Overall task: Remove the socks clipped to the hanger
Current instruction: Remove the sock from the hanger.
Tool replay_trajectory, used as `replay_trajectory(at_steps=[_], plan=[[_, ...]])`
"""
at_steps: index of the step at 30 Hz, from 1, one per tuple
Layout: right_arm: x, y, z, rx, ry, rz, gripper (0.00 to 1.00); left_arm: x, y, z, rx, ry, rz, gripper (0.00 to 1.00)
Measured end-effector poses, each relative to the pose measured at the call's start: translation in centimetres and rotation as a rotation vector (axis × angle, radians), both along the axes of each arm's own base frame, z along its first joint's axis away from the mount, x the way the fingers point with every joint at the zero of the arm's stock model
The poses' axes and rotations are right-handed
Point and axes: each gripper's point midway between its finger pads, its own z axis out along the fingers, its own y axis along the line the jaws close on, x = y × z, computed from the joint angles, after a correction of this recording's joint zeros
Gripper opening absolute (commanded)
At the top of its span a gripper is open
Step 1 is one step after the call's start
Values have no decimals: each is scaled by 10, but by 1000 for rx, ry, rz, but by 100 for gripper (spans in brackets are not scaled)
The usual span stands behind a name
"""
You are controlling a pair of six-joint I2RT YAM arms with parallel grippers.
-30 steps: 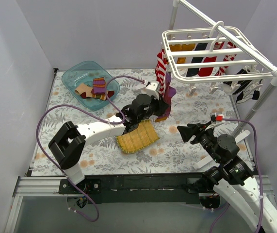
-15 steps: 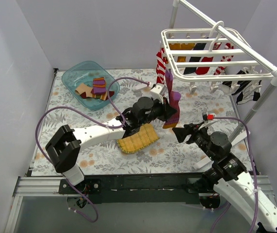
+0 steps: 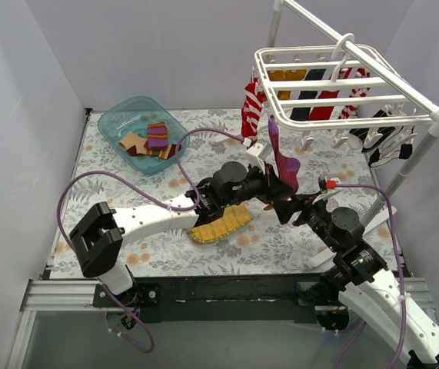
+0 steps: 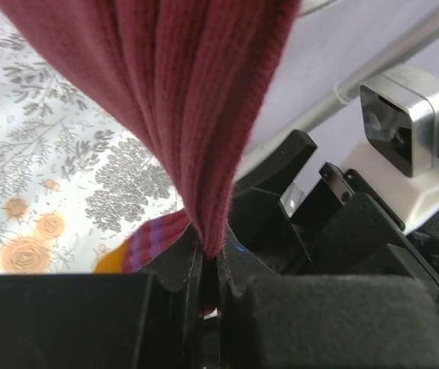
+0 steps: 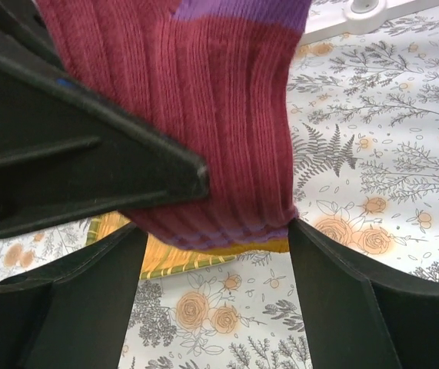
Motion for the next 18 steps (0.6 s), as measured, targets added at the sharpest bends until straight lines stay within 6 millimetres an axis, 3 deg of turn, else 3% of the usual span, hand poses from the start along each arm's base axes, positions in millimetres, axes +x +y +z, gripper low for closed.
replay_trajectory(at_steps=[7, 9, 12, 13, 15, 16, 18], plan=[[2, 0, 2, 12, -18, -8, 78, -17, -8, 2, -19, 27, -42, 0], [2, -1, 2, 14, -22, -13, 68, -19, -9, 4, -29, 35, -51, 0], [3, -3, 4, 19, -35, -21, 44, -21, -9, 5, -43, 46, -57, 0], [3, -3, 4, 23, -39, -23, 30, -22, -10, 5, -46, 52, -58, 0], [2, -3, 5, 31, -40, -21, 16, -23, -10, 5, -48, 57, -59, 0], [2, -2, 6, 31, -45, -19, 2, -23, -10, 5, -52, 59, -59, 0], [0, -2, 9, 38, -54, -13, 1, -23, -11, 7, -60, 60, -59, 0]])
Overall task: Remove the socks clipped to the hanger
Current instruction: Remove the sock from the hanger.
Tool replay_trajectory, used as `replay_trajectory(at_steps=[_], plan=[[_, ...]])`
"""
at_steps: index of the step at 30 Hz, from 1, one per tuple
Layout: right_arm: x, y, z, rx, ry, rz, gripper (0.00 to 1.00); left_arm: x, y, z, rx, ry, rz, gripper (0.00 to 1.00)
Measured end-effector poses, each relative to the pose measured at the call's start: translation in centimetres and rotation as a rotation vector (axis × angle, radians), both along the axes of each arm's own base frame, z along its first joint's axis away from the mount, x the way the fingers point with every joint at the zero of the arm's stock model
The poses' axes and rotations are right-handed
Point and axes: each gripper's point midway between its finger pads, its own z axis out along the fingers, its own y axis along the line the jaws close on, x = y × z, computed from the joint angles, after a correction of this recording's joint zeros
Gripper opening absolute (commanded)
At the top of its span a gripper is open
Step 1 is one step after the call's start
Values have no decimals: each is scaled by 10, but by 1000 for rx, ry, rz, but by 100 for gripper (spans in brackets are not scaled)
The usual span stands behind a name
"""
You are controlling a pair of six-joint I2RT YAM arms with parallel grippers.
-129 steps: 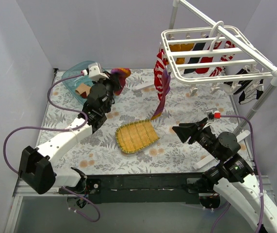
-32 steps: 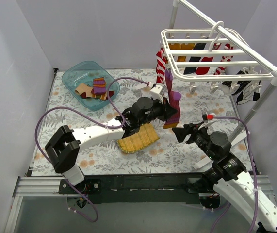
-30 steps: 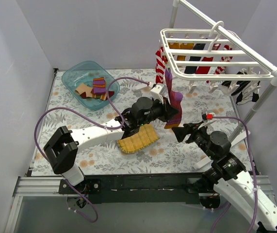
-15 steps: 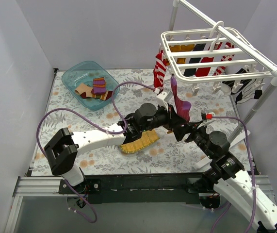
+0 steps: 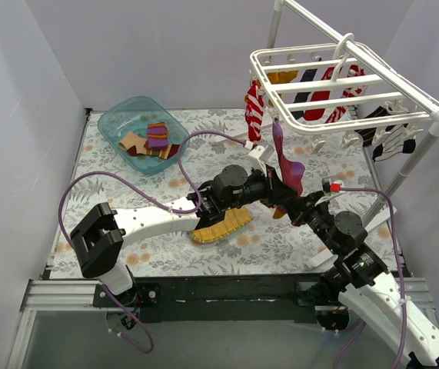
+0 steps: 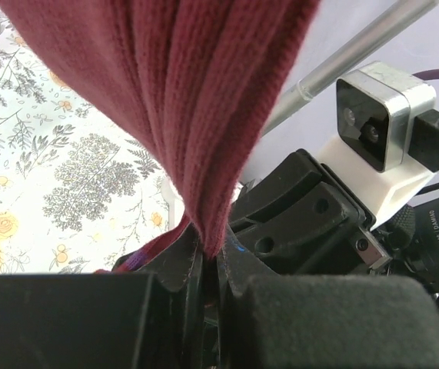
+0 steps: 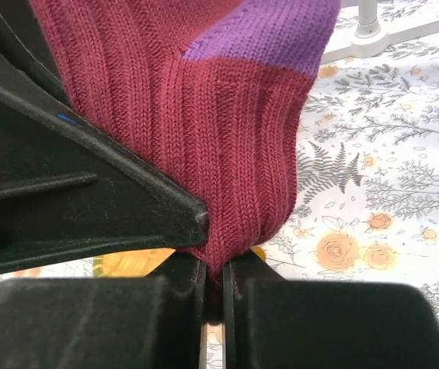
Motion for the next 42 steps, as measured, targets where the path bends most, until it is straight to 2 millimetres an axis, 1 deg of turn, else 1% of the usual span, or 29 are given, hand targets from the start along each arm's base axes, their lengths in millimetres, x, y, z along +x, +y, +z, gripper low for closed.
replay_trajectory(at_steps=[1, 3, 4, 5, 7, 8, 11, 14, 17, 19, 21, 24, 27, 36, 40, 42], plan=[[0, 0, 1, 4, -1, 1, 1, 0, 0, 1, -3, 1, 0, 2], [-1, 0, 1, 7, -1, 0, 1, 0, 0, 1, -7, 2, 1, 9], [-1, 0, 1, 8, 0, 0, 1, 0, 0, 1, -7, 1, 2, 21], [-1, 0, 1, 8, 0, 0, 1, 0, 0, 1, -7, 2, 3, 27], [0, -1, 0, 6, 2, -5, 1, 1, 0, 1, -10, -1, 7, 36], [0, -2, 0, 6, 2, -7, 1, 1, 0, 2, -12, -2, 9, 42], [0, -2, -3, 2, 7, -11, 1, 4, 0, 3, -16, -9, 24, 47], [0, -2, -9, -5, 19, -11, 1, 8, 1, 3, -12, -19, 45, 49], [0, -2, -10, -7, 23, -11, 1, 11, 3, 4, -8, -35, 65, 50], [0, -2, -10, -6, 23, -11, 1, 14, 6, 8, -7, -50, 85, 50], [0, -2, -11, -7, 26, -11, 1, 17, 10, 16, -12, -67, 106, 51], [0, -2, -16, -11, 33, -12, 1, 20, 16, 34, -34, -99, 135, 52], [0, -3, -19, -15, 43, -15, 1, 23, 22, 58, -68, -139, 164, 52], [2, -1, -31, -28, 74, -16, 1, 37, 28, 121, -138, -261, 241, 53], [2, -1, -32, -29, 77, -16, 1, 45, 27, 141, -156, -298, 276, 54], [2, -1, -32, -29, 77, -16, 1, 48, 25, 144, -157, -309, 290, 53]])
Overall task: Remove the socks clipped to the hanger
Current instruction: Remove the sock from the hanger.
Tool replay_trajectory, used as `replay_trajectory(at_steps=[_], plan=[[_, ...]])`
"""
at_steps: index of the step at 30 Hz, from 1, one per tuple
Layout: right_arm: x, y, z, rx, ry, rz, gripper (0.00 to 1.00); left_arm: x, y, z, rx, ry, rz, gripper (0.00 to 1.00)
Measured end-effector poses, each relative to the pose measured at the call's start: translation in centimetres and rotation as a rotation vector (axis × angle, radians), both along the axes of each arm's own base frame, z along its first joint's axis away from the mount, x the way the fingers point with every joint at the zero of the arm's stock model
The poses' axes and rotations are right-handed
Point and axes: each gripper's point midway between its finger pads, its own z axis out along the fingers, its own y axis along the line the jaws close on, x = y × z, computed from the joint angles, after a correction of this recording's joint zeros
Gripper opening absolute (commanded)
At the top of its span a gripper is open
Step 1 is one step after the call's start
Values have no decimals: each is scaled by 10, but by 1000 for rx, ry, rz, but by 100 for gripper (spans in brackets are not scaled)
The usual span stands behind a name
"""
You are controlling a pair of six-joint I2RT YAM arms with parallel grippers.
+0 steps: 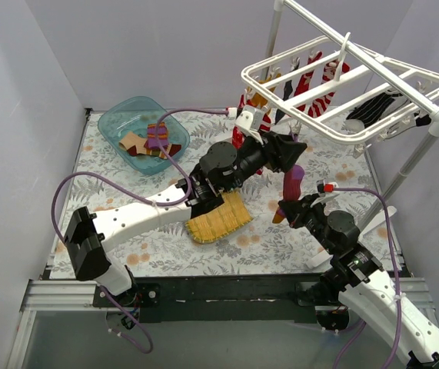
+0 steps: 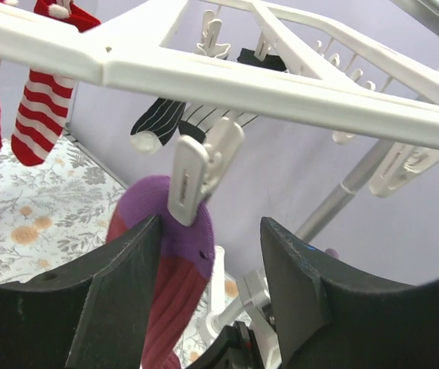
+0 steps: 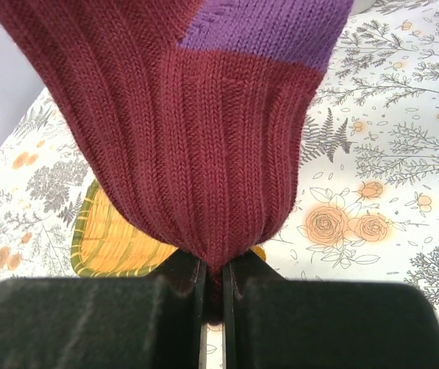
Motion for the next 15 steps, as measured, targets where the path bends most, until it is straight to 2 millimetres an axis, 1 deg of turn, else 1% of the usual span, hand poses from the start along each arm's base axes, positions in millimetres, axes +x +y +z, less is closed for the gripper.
replay_trajectory(at_steps=[2, 8, 15], plan=[[0, 0, 0, -1, 1, 0, 1, 5, -3, 1, 4, -6, 16, 53], [2, 1, -1, -1, 2, 0, 1, 17, -13, -9, 36, -13, 52, 53], [3, 2, -3, -1, 2, 0, 1, 23, -15, -9, 43, -22, 72, 53]])
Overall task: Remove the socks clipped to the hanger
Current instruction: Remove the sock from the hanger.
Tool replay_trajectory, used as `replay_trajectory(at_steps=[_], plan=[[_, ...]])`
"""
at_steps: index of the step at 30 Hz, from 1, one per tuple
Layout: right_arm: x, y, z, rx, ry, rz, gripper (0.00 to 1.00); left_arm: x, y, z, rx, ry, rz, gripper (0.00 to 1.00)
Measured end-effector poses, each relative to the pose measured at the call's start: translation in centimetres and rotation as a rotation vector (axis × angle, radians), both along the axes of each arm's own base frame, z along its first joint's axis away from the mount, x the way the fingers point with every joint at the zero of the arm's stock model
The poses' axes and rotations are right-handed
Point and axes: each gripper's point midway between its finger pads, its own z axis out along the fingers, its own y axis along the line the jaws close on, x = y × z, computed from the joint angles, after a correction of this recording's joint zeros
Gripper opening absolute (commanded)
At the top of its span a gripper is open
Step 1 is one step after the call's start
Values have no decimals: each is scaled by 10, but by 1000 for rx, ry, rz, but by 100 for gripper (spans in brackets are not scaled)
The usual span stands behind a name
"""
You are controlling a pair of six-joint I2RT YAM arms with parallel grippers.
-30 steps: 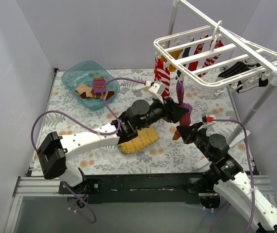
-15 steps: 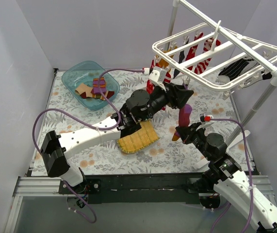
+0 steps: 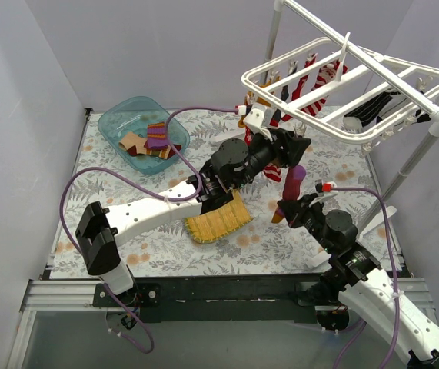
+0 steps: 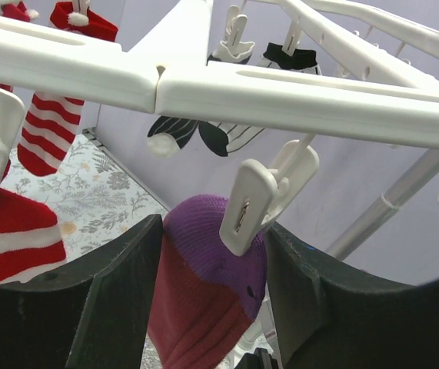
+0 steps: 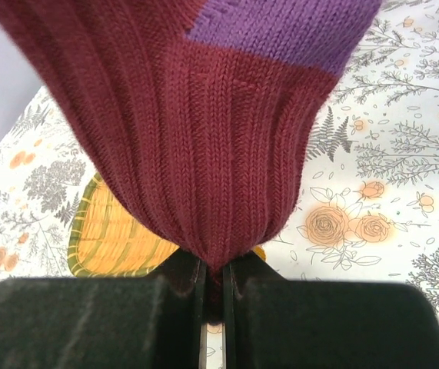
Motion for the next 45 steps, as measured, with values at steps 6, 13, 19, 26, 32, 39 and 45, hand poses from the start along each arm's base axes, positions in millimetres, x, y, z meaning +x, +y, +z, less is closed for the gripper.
replay_trajectory(at_steps=[6, 13, 19, 26, 32, 39, 45], plan=[[0, 0, -5, -7, 11, 0, 1, 2, 2, 8, -11, -15, 16, 52], [1, 1, -5, -2, 14, -2, 1, 1, 2, 16, -27, -34, 23, 51], [2, 2, -8, -8, 23, -2, 1, 0, 3, 20, -37, -47, 41, 51], [2, 2, -13, -12, 30, -2, 1, 4, 7, 25, -52, -58, 75, 51], [2, 2, -15, -14, 33, -2, 1, 6, 10, 30, -71, -65, 98, 46], [2, 2, -15, -14, 33, -2, 1, 7, 11, 33, -80, -72, 103, 19], [2, 1, -21, -20, 41, -2, 1, 7, 12, 35, -85, -80, 108, 0]])
